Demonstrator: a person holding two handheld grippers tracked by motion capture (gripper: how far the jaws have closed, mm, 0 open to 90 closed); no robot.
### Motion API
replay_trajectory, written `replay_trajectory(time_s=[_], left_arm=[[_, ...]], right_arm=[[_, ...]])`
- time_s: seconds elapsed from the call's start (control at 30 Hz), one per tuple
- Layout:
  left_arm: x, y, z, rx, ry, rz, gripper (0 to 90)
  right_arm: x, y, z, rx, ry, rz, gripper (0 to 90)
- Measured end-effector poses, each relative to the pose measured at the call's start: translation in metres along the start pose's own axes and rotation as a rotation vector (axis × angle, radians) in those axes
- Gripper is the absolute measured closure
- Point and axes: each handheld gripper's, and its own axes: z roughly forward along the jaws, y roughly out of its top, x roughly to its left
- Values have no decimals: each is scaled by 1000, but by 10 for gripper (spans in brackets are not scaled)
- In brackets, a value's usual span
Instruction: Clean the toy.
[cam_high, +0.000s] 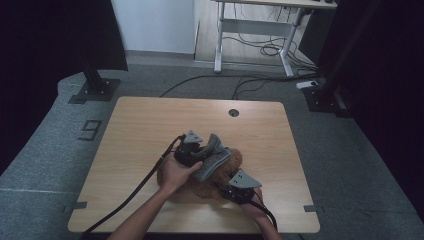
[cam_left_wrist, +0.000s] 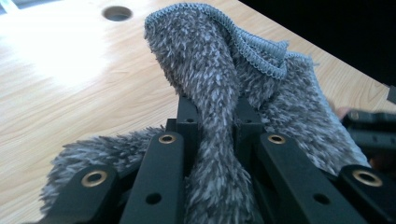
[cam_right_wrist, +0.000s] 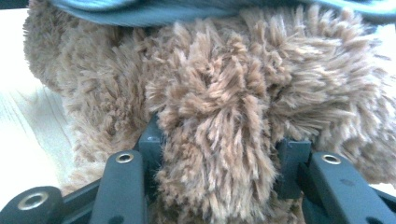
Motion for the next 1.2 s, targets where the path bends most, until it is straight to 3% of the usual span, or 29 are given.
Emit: replay_trajectory(time_s=[0.2, 0.37, 0.53, 0.63, 0.77, 0.97, 1.2], left_arm=[[23, -24, -35, -56, -14, -52, 775], [33, -37, -58, -89, 18, -52, 776], [45, -55, -73, -85, 67, -62, 777], [55, -73, -79, -95, 48, -113, 777], [56, -80, -86, -112, 56, -121, 776], [58, -75, -72, -129, 87, -118, 774], [78, -52, -42, -103, 101, -154, 774]], right_arm=[[-2, -1, 1, 0, -5, 29, 503], [-2, 0, 1, 1, -9, 31, 506], [-3, -1, 2, -1, -9, 42, 506], [-3, 0, 1, 0, -9, 40, 506], [-2, 0, 2, 3, -16, 32, 507], [-6, 1, 9, 5, -53, 51, 518], [-23, 3, 24, -6, -124, 90, 541]])
